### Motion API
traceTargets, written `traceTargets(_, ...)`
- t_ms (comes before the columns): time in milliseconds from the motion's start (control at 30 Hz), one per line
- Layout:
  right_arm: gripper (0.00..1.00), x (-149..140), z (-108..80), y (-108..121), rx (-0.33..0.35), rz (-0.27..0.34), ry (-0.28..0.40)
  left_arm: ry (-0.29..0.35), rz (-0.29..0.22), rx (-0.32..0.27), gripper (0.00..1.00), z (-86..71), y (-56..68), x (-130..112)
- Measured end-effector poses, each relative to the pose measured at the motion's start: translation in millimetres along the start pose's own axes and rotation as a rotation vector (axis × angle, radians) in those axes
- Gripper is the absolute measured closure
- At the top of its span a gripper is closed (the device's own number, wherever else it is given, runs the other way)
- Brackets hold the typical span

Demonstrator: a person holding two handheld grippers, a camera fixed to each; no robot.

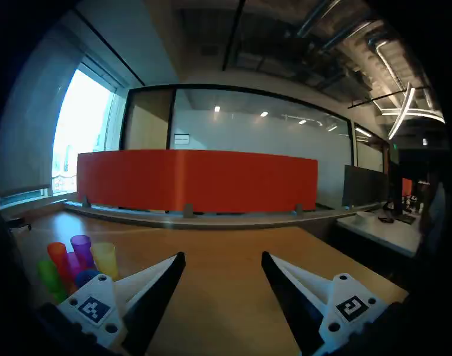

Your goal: Pour water

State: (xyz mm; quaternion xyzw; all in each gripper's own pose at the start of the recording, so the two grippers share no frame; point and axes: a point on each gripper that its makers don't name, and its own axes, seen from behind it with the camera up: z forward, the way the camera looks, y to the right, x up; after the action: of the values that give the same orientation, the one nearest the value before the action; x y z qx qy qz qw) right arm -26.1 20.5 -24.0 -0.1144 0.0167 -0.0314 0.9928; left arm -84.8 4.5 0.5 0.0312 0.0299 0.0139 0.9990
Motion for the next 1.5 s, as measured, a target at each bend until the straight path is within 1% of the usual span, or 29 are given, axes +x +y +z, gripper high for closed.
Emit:
traceTargets(300,0.00,-0.2,-1.7,3.0,0.001,-0.005,0.003,-0.001,0.000,0.001,0.03,-0.3,-0.6,-0.7)
traceTargets(500,0.00,4.8,-3.2,5.9,-0.003,-0.030,0.027,-0.001,0.000,0.001,0.03,-0.4,-0.5,-0.6)
traceTargets(700,0.00,0.4,-3.2,3.0,0.010,-0.046,0.046,-0.001,0.000,0.001,0.03,-0.4,-0.7,-0.6)
traceTargets(1167,0.00,-6.0,6.1,9.3,0.038,0.001,0.126,-0.001,0.000,0.001,0.03,-0.6,-0.9,-0.8)
traceTargets(1367,0.00,-11.4,12.2,3.2,0.071,0.014,0.128,-0.001,0.000,0.001,0.04,-0.8,-1.2,-1.0)
traceTargets(1500,0.00,-15.4,15.1,0.0,0.083,0.034,0.127,-0.001,0.000,0.001,0.03,-0.6,-1.3,-1.1)
